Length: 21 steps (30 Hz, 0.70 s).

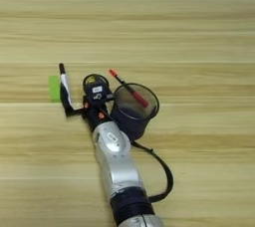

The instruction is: Move the objects on the table

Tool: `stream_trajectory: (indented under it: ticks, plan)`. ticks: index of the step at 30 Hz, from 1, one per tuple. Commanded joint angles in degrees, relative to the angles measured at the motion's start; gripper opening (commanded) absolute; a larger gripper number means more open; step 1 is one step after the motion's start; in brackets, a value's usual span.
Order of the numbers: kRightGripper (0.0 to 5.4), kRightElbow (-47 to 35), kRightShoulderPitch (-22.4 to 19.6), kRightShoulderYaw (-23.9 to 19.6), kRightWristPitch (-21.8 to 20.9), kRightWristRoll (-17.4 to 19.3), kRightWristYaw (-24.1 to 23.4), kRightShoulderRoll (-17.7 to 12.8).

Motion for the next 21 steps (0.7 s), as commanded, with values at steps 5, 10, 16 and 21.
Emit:
stream_trajectory:
  ticks: [5,10,16,21]
  plan:
    - [5.35,0.3,-5.43,-2.72,-2.53,-0.14,-1.27,-2.15]
    - [5.35,2.75,-6.94,-4.47,-3.28,0.15,-1.82,-3.59]
    - [5.35,6.08,-8.61,-6.19,-4.54,0.16,-2.3,-4.68]
    - [5.35,8.51,-9.86,-7.39,-5.94,0.46,-2.44,-5.32]
